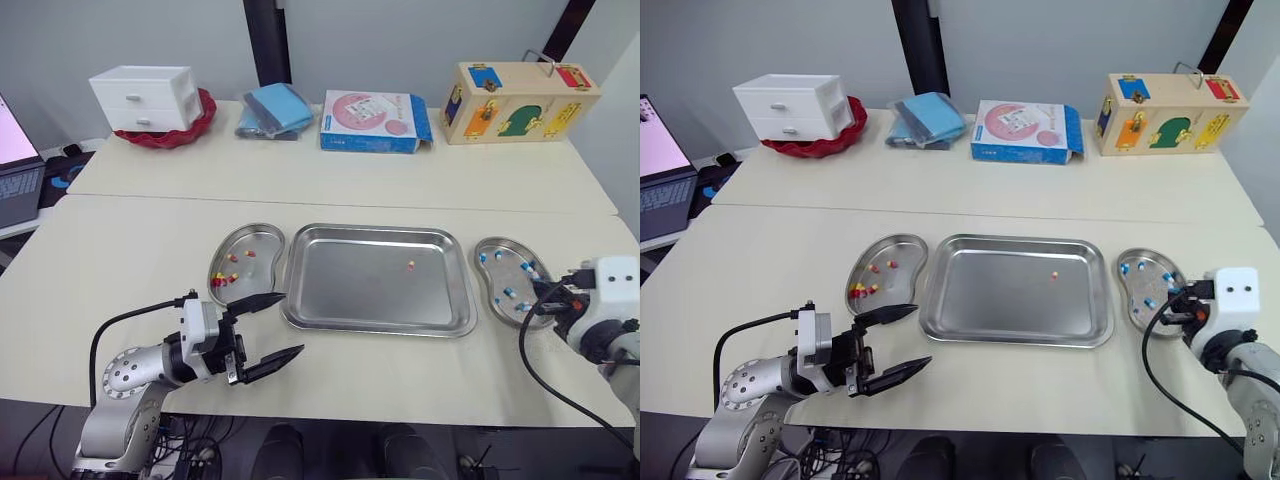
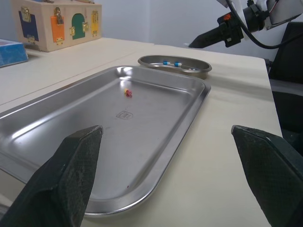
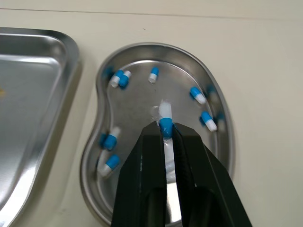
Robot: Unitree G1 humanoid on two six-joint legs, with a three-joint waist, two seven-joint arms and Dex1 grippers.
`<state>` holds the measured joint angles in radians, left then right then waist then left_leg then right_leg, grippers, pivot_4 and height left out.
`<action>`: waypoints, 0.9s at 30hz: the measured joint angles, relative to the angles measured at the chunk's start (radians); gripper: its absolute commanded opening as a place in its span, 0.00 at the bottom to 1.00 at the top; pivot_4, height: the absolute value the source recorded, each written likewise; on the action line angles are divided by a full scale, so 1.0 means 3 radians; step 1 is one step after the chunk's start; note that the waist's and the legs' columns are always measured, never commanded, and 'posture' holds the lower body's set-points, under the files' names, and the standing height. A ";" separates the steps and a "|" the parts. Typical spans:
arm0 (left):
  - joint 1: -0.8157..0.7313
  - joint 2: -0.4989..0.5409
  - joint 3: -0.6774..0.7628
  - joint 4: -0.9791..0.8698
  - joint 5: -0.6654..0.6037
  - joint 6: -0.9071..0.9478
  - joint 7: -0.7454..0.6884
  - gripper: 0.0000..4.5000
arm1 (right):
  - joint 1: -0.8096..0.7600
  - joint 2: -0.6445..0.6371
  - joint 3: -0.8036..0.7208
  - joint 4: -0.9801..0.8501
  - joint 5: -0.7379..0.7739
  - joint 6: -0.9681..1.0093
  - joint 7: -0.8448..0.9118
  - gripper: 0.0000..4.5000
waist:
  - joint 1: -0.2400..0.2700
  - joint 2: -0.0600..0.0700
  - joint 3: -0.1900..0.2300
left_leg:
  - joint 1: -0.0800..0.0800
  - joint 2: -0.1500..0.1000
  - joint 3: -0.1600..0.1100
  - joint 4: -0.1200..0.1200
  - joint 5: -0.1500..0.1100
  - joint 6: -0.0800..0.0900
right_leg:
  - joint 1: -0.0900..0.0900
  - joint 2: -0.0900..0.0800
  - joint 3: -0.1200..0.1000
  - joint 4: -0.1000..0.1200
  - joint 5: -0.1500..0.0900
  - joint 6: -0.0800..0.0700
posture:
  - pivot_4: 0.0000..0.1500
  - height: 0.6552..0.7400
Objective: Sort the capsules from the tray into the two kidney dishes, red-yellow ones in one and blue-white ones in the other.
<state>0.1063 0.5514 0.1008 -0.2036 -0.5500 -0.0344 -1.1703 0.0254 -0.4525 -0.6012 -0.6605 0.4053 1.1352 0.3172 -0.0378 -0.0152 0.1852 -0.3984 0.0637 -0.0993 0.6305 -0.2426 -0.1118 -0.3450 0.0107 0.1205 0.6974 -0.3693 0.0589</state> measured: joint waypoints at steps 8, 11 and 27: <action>0.0050 -0.0018 0.0018 0.0002 0.0000 -0.0002 0.0014 1.00 | 0.0085 -0.0002 -0.0041 0.0092 0.0083 -0.0064 0.0018 0.74 | 0.0002 0.0000 0.0000 | -0.0001 0.0000 0.0001 0.0000 0.0000 0.0000 | 0.0000 0.0000 0.0000 0.0000 0.0000 0.0000 | 1.00 0.88; 0.0069 -0.0020 0.0049 -0.0011 -0.0001 0.0011 0.0088 1.00 | 0.0169 -0.0069 -0.0017 0.0108 0.0086 -0.0208 0.0095 0.97 | 0.0003 0.0001 0.0000 | 0.0000 0.0000 0.0001 0.0000 0.0000 0.0000 | 0.0000 0.0000 0.0001 0.0000 0.0000 0.0000 | 1.00 0.88; 0.0931 0.0752 0.1216 0.0018 0.0126 0.0847 0.0719 1.00 | 0.1676 -0.0797 0.0299 0.0158 -0.0095 -0.2522 0.1910 0.98 | 0.0015 -0.0004 0.0002 | 0.0004 -0.0001 0.0002 0.0000 0.0000 0.0000 | 0.0007 -0.0003 -0.0001 -0.0006 -0.0001 0.0000 | 1.00 0.88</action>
<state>0.3856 0.7770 0.4654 -0.1981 -0.5123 0.2198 -0.9547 0.5283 -0.6914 -0.5116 -0.6131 0.3768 0.3787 0.8901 -0.0332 -0.0163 0.1857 -0.3972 0.0634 -0.0988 0.6304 -0.2427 -0.1118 -0.3428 0.0099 0.1203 0.6956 -0.3697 0.0589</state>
